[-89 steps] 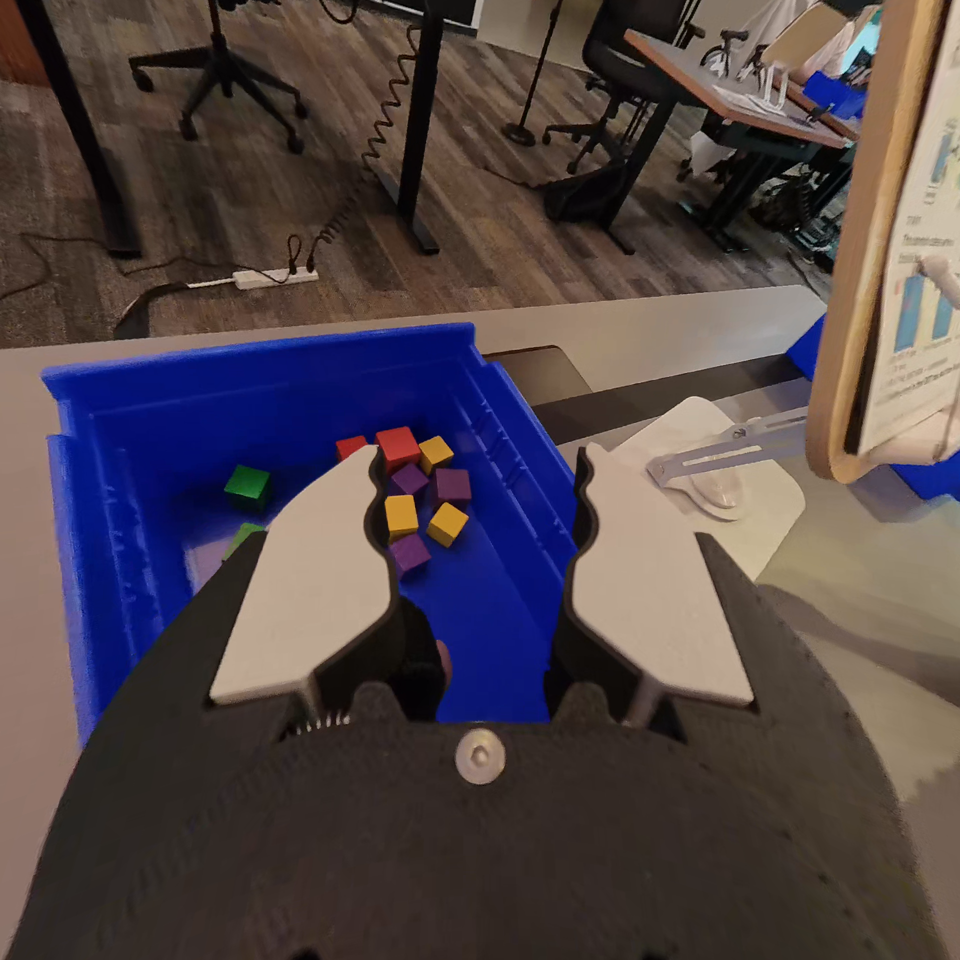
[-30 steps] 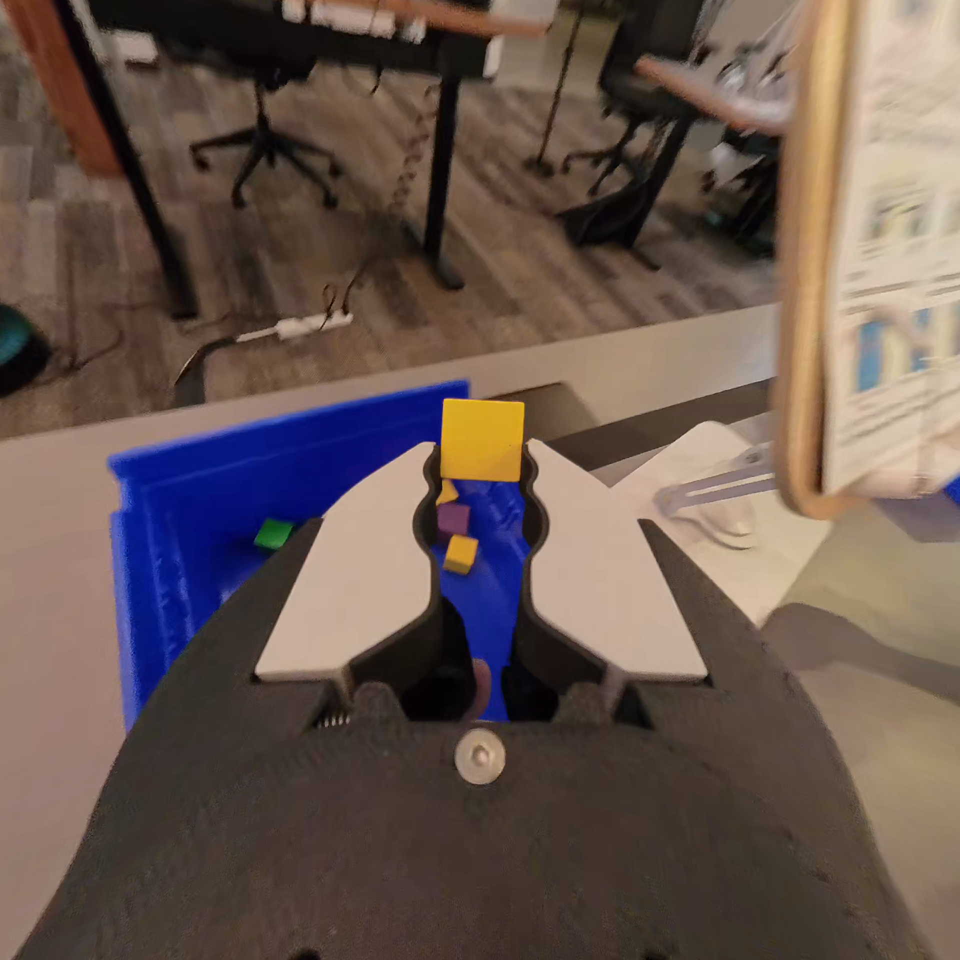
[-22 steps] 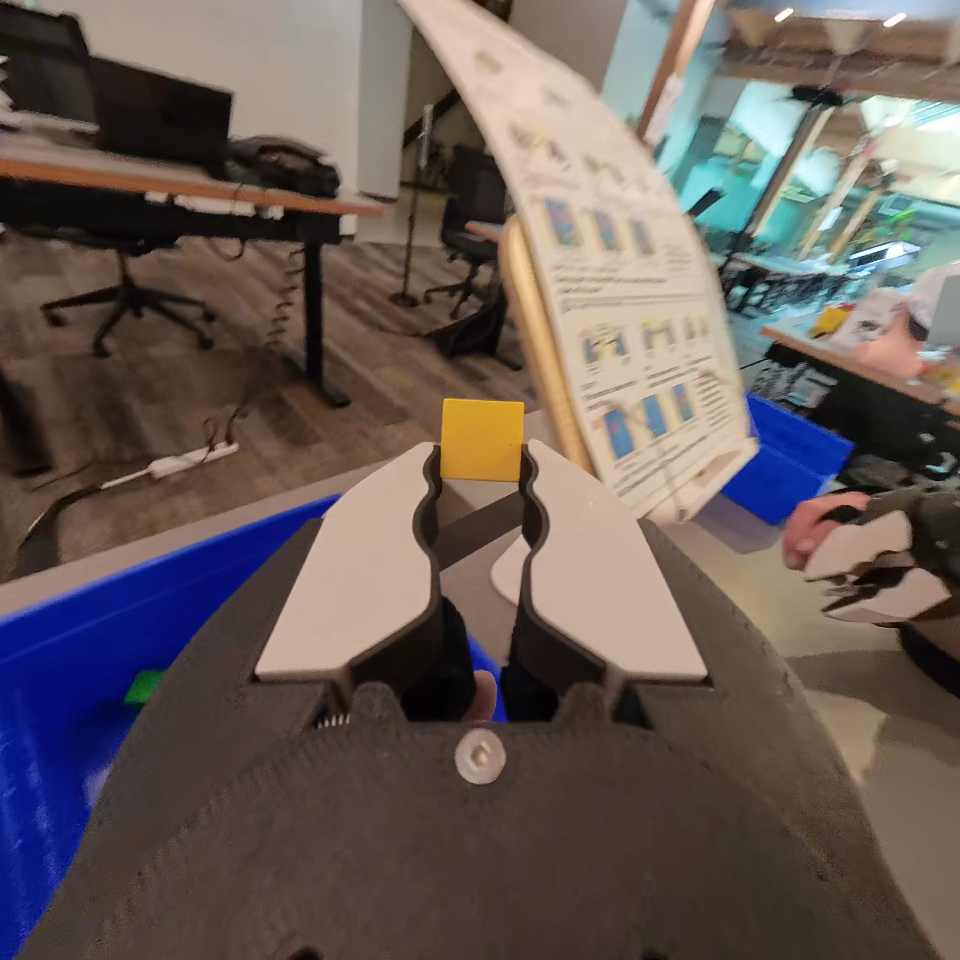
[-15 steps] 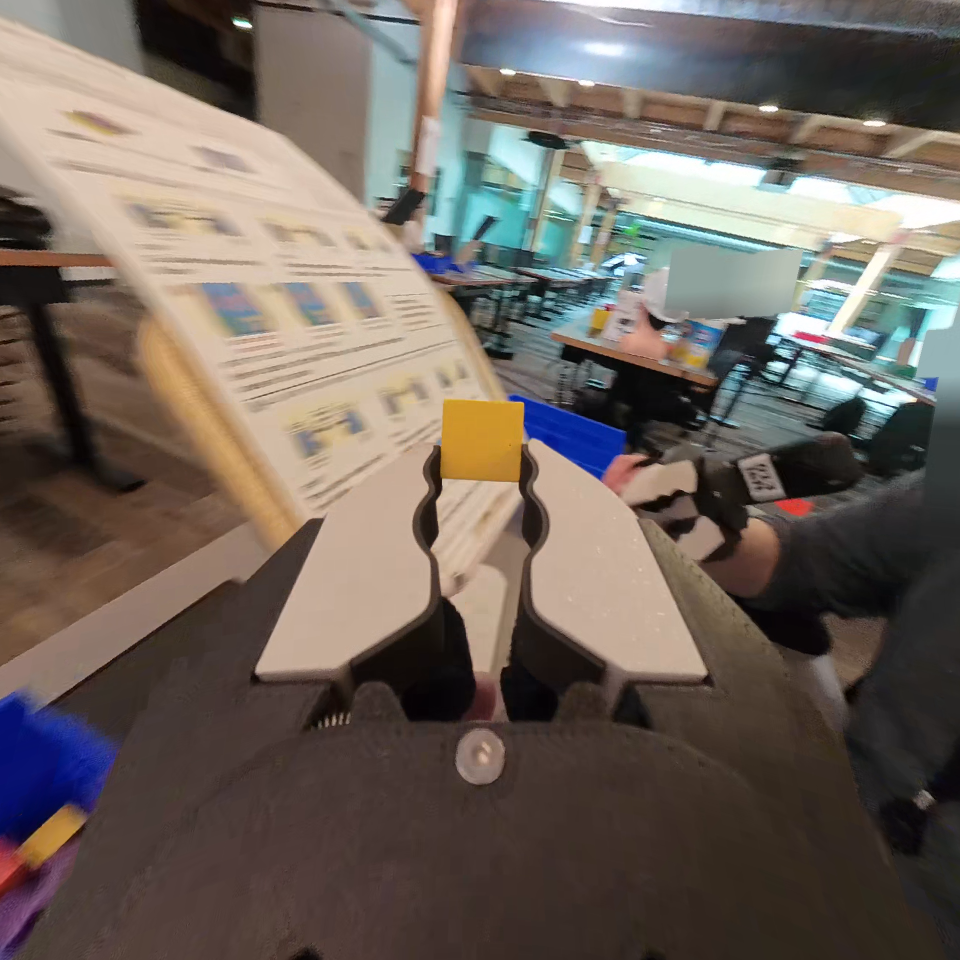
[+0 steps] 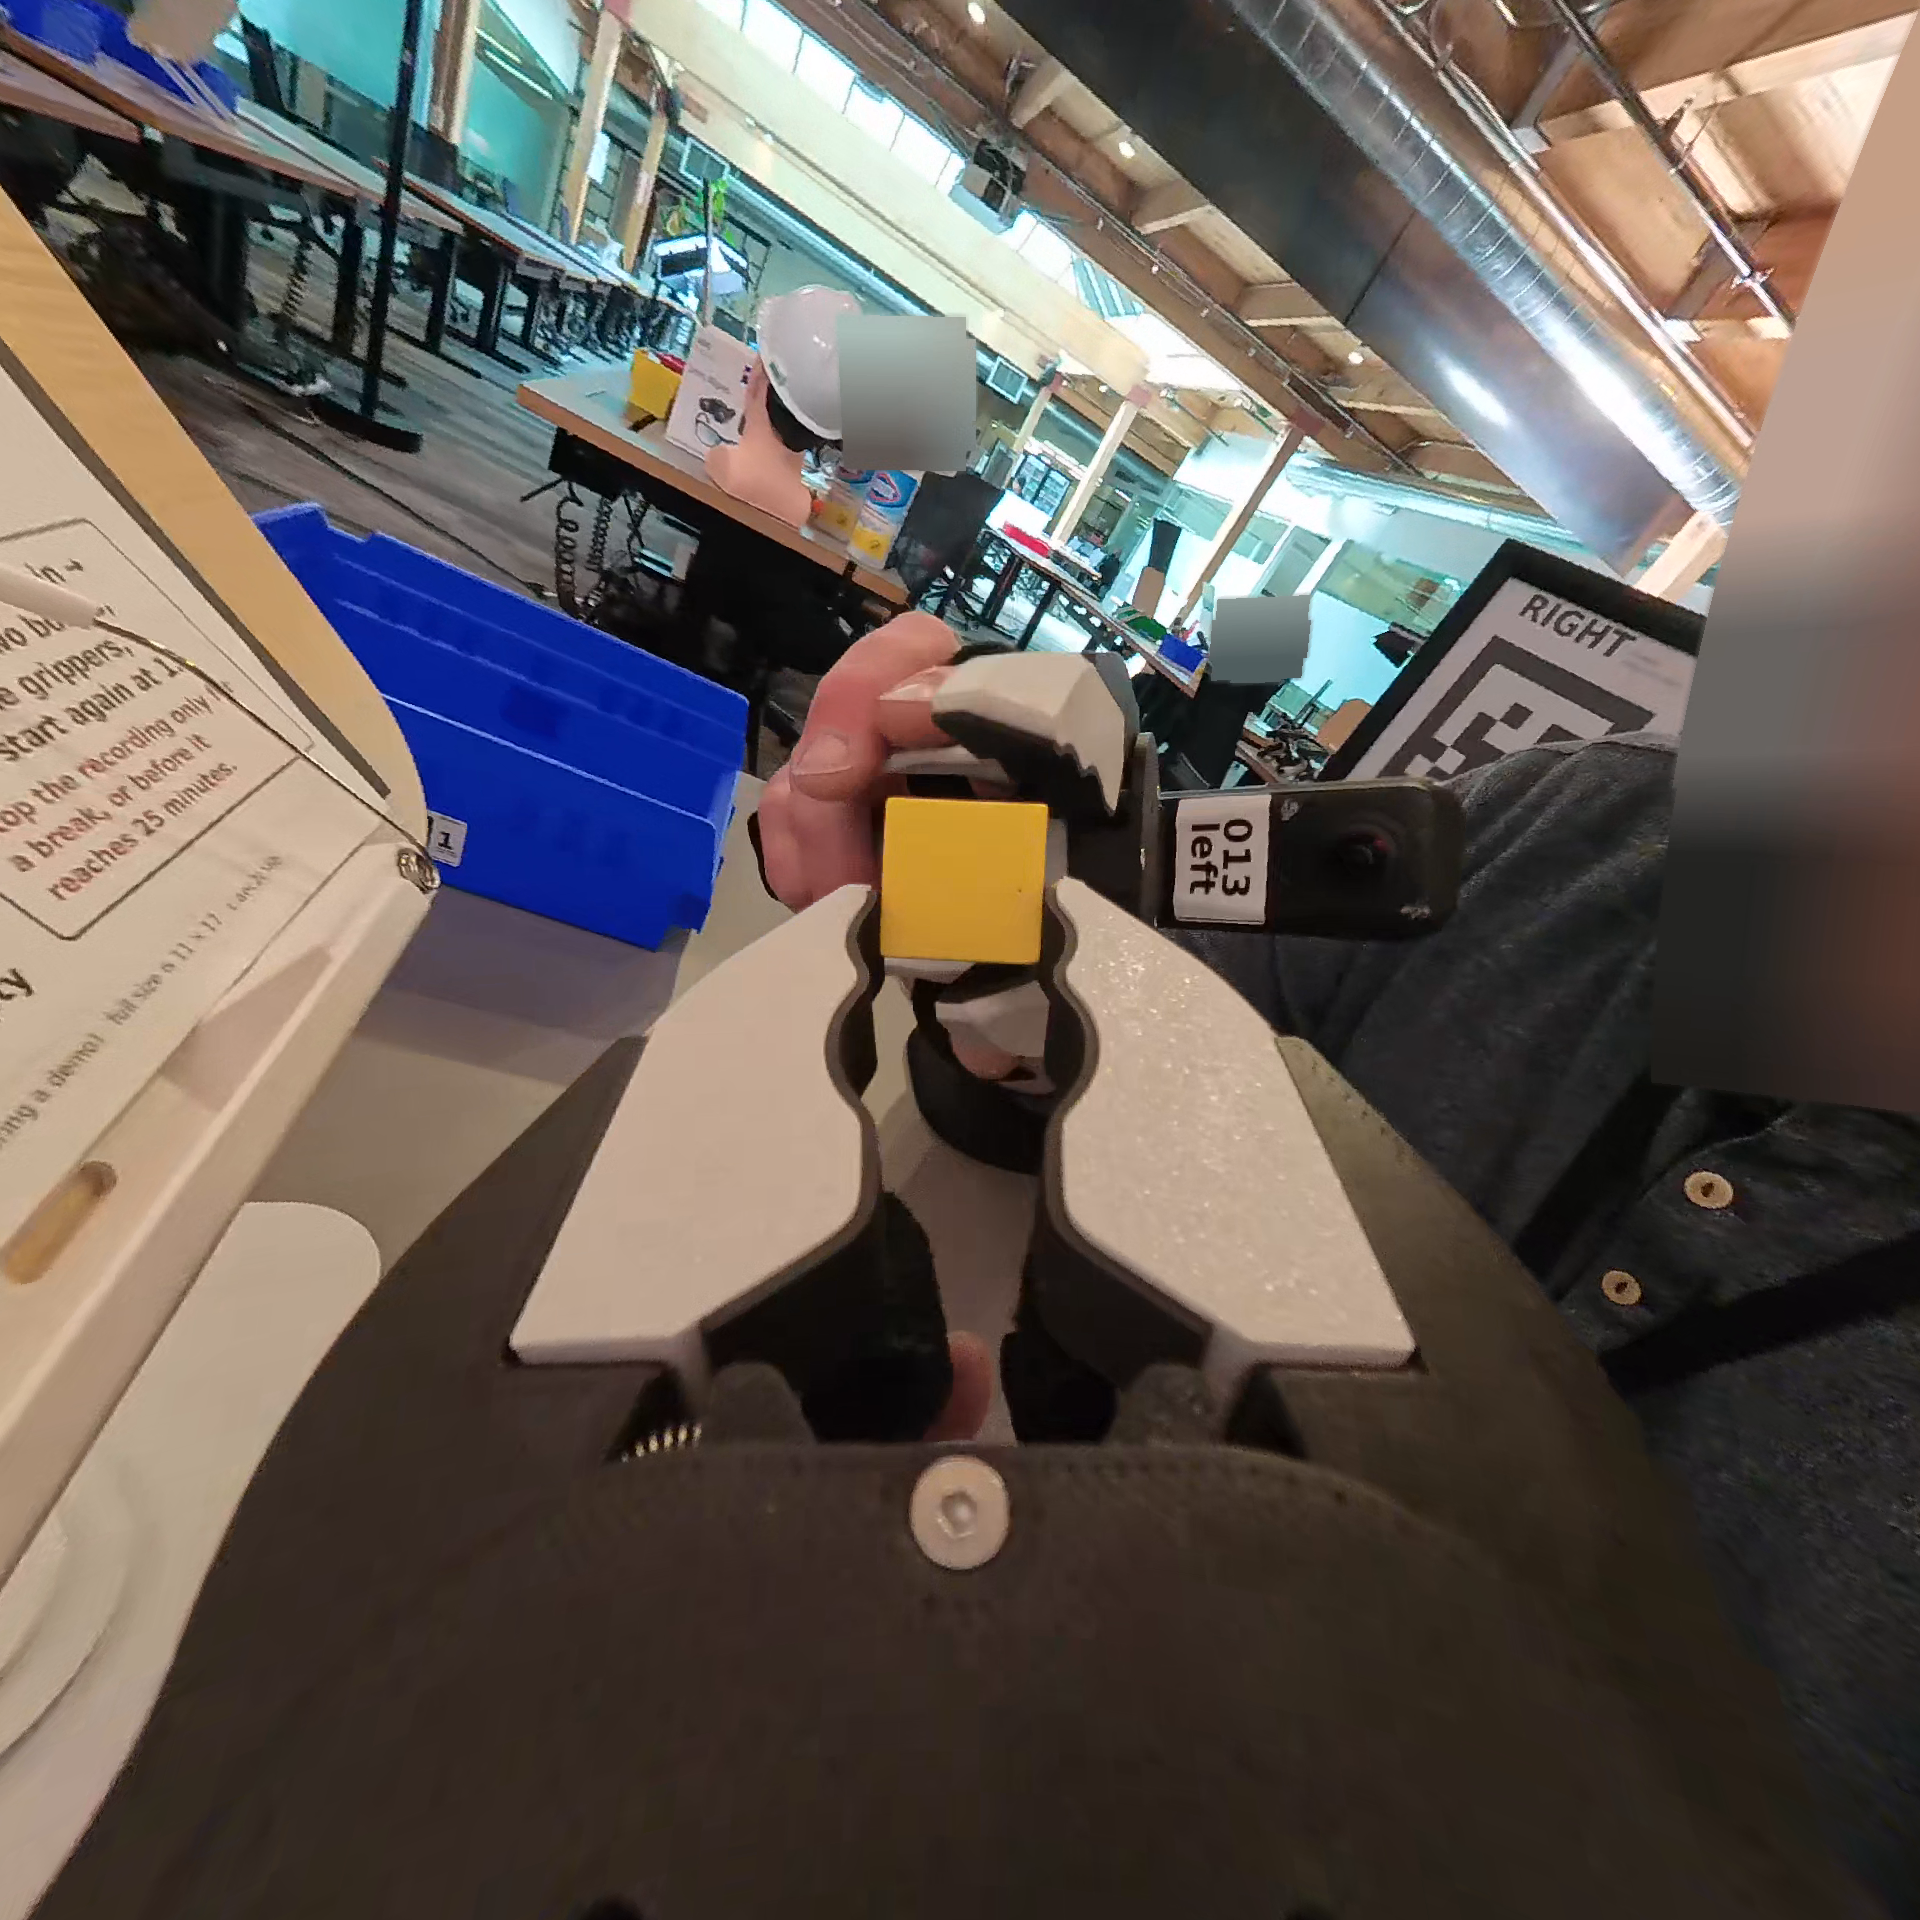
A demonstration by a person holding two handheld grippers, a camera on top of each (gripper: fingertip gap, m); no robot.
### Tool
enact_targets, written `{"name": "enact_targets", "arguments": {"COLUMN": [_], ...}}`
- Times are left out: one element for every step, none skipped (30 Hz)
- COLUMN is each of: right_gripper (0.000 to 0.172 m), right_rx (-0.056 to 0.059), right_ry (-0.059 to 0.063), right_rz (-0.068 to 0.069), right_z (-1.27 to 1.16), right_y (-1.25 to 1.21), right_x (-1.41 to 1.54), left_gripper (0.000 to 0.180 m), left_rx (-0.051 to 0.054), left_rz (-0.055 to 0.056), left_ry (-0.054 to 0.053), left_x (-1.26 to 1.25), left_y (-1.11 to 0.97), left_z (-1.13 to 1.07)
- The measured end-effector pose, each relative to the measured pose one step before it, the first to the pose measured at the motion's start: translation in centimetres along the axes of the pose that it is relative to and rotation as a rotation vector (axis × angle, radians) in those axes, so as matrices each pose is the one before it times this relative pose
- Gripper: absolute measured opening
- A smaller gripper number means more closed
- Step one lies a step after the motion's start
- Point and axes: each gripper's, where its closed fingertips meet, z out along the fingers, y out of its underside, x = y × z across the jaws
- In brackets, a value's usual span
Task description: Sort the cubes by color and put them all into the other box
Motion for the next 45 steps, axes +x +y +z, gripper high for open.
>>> {"name": "enact_targets", "arguments": {"right_gripper": [0.042,0.038,0.034,0.029,0.028,0.029,0.029,0.029,0.028,0.028,0.029,0.029,0.029,0.029,0.029,0.029,0.029,0.029,0.029,0.028,0.028,0.028,0.028,0.029,0.029,0.028,0.028,0.028,0.028,0.028,0.028,0.029,0.028,0.028,0.028,0.028,0.029,0.029,0.029,0.029,0.029,0.028,0.029,0.029,0.029], "right_rx": [-0.0035,-0.0014,0.0099,0.0007,-0.0094,-0.0055,0.0068,0.0087,0.0037,-0.0001,-0.004,-0.0001,0.0022,0.0018,-0.0002,0.0051,0.0089,0.004,-0.0005,0.0022,0.0032,0.0007,-0.0011,-0.001,-0.0008,-0.0064,-0.0125,-0.0188,-0.0222,-0.0248,-0.0339,-0.0427,-0.0471,-0.0608,-0.0674,-0.0632,-0.0658,-0.0598,-0.0663,-0.07,-0.0562,-0.0619,-0.058,-0.0431,-0.0444], "right_ry": [0.0018,0.0099,0.0035,-0.0054,0.0091,0.0045,-0.0027,-0.0038,0.0015,0.0041,0.005,0.0085,0.0015,-0.0026,-0.0007,0.0027,-0.001,-0.0044,-0.0016,0.0037,0.0035,0.0046,0.0117,0.0095,0.0032,0.0103,0.0208,0.0193,0.0211,0.0364,0.0407,0.0335,0.0306,0.0311,0.0328,0.0177,-0.0016,0.0065,0.0156,0.0119,0.0053,-0.0031,-0.0056,0.0088,0.0007], "right_rz": [-0.018,-0.0116,-0.0082,-0.0106,-0.0147,-0.0098,0.0009,0.0054,-0.0006,-0.0124,-0.0211,-0.0132,0.0033,0.0063,-0.0053,-0.0042,0.0106,0.0113,0.0019,0.0015,0.0087,0.0113,0.0095,0.009,0.0104,0.0082,0.0055,0.0089,0.0086,0.0068,0.0118,0.0155,0.013,0.0047,0.0031,0.0205,0.0396,0.0333,0.0203,0.0156,0.0139,0.0142,0.0096,0.0118,0.0136], "right_z": [0.032,0.013,-0.031,0.025,0.084,0.055,-0.037,-0.05,-0.048,-0.026,-0.011,-0.041,-0.03,-0.012,-0.038,-0.06,-0.069,-0.051,-0.004,-0.016,-0.031,-0.046,-0.067,-0.086,-0.096,-0.139,-0.15,-0.141,-0.168,-0.2,-0.163,-0.093,-0.028,0.059,0.169,0.287,0.416,0.468,0.543,0.619,0.67,0.733,0.786,0.752,0.761], "right_y": [-0.001,-0.063,-0.223,-0.099,0.085,0.065,-0.102,-0.12,-0.064,-0.058,-0.013,-0.026,-0.05,-0.038,-0.011,-0.073,-0.148,-0.105,-0.063,-0.098,-0.108,-0.043,0.019,0.044,0.069,0.207,0.398,0.596,0.76,0.916,1.141,1.374,1.562,1.867,2.098,2.143,2.202,2.125,2.225,2.252,2.026,1.99,1.841,1.546,1.452], "right_x": [-0.132,0.002,-0.121,-0.268,-0.031,-0.032,-0.053,-0.016,0.056,0.052,0.005,0.082,0.066,0.002,-0.004,0.051,0.06,0.033,0.044,0.102,0.14,0.203,0.371,0.434,0.442,0.661,0.948,1.078,1.247,1.575,1.772,1.773,1.758,1.737,1.703,1.489,1.207,1.258,1.276,1.106,0.897,0.68,0.55,0.666,0.531], "left_gripper": [0.028,0.028,0.028,0.028,0.028,0.028,0.028,0.028,0.028,0.028,0.028,0.028,0.028,0.028,0.028,0.028,0.028,0.028,0.028,0.028,0.029,0.032,0.035,0.036,0.036,0.034,0.032,0.028,0.02,0.01,0.004,0.001,0.0,0.0,0.0,0.0,0.0,0.0,0.0,0.0,0.0,0.0,0.0,0.0,0.0], "left_rx": [0.001,0.0074,0.0012,-0.0028,-0.0025,-0.0041,-0.0039,0.001,0.0027,-0.0028,-0.0029,0.0053,0.0042,0.0003,-0.0002,0.0003,-0.0009,-0.0021,0.0006,0.0048,0.0059,0.0087,0.0135,0.0183,0.019,0.0121,0.0072,0.0119,0.0174,0.0152,0.009,0.0069,0.0083,0.0099,0.0111,0.0122,0.0133,0.012,0.007,-0.0023,-0.0123,-0.0162,-0.0123,-0.0055,-0.0024], "left_rz": [-0.0097,-0.0072,-0.0056,-0.0041,-0.0031,-0.0045,-0.0061,-0.0046,-0.0019,-0.0037,-0.0071,-0.0068,-0.0056,-0.0041,0.0002,0.0039,0.0038,0.0002,-0.0011,0.003,0.0065,0.0059,0.0056,0.007,0.0108,0.0165,0.0212,0.0265,0.0354,0.0454,0.0482,0.0411,0.0349,0.0328,0.0262,0.0157,0.0113,0.0136,0.0153,0.0163,0.017,0.0144,0.0088,0.0041,0.0018], "left_ry": [0.0087,0.0136,0.0156,0.0047,-0.0037,0.0009,0.0095,0.0098,0.01,0.0161,0.0136,0.008,0.0068,0.0044,0.0007,0.0006,0.0014,-0.0002,-0.0007,-0.0005,-0.0015,0.0002,0.0038,-0.0032,-0.0134,-0.0175,-0.0145,-0.0093,-0.0103,-0.0173,-0.0255,-0.0332,-0.0369,-0.0303,-0.0181,-0.0126,-0.0152,-0.0199,-0.0238,-0.0267,-0.0263,-0.0213,-0.0141,-0.0067,-0.0018], "left_x": [0.064,0.141,0.164,0.03,-0.06,0.005,0.097,0.114,0.118,0.187,0.141,0.079,0.066,0.045,0.038,0.101,0.137,0.106,0.088,0.116,0.143,0.166,0.202,0.117,0.003,-0.006,0.116,0.27,0.372,0.332,0.222,0.058,-0.069,-0.048,0.043,0.048,-0.022,-0.082,-0.142,-0.213,-0.248,-0.195,-0.13,-0.05,-0.012], "left_y": [0.051,-0.043,-0.002,0.024,0.02,0.041,0.046,0.02,0.013,0.101,0.117,-0.003,-0.02,0.019,0.002,-0.004,-0.008,-0.007,-0.058,-0.103,-0.117,-0.208,-0.325,-0.434,-0.491,-0.441,-0.427,-0.54,-0.635,-0.628,-0.569,-0.556,-0.582,-0.564,-0.551,-0.543,-0.533,-0.455,-0.352,-0.186,0.001,0.085,0.075,-0.004,-0.011], "left_z": [0.09,0.046,0.021,-0.046,-0.081,-0.033,0.005,0.042,0.096,0.154,0.168,0.097,0.06,0.016,0.034,0.063,0.059,0.025,0.02,0.039,0.017,-0.106,-0.245,-0.387,-0.493,-0.534,-0.528,-0.559,-0.603,-0.622,-0.607,-0.621,-0.639,-0.633,-0.593,-0.561,-0.524,-0.461,-0.378,-0.282,-0.181,-0.111,-0.085,-0.056,-0.049]}}
